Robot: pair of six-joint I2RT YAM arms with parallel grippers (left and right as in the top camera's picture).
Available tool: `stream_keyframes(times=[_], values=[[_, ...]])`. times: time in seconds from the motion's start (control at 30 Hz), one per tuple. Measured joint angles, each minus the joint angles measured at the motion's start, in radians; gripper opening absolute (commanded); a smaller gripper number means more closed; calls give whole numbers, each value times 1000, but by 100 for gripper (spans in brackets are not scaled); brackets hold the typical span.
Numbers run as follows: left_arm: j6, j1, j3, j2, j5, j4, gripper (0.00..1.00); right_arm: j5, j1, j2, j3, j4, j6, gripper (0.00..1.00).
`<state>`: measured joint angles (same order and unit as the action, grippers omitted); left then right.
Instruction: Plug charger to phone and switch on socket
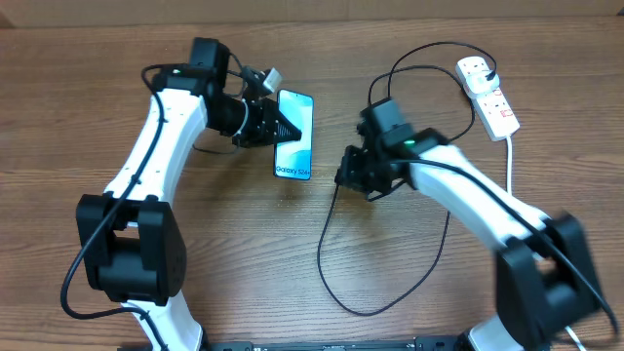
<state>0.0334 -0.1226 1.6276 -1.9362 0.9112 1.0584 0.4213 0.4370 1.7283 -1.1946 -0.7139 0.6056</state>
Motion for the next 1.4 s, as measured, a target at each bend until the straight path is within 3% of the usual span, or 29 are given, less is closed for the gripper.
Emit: stream_keyframes(times=[0.17, 0.33, 0.63, 0.87, 1.4], values=[[-12, 61, 0, 0, 207, 0, 4, 209, -24, -136, -2, -79, -129, 4], [-14, 90, 0, 0, 365, 11, 4, 381, -17, -162, -2, -165, -240, 4], [-9, 90, 0, 0, 462, 11, 4, 609, -18, -162, -2, -170, -371, 4], [23, 90, 0, 0, 469, 11, 4, 674, -18, -162, -2, -77, -374, 4], [72, 90, 0, 0, 489, 11, 4, 689, -17, -162, -2, 100, -225, 4]])
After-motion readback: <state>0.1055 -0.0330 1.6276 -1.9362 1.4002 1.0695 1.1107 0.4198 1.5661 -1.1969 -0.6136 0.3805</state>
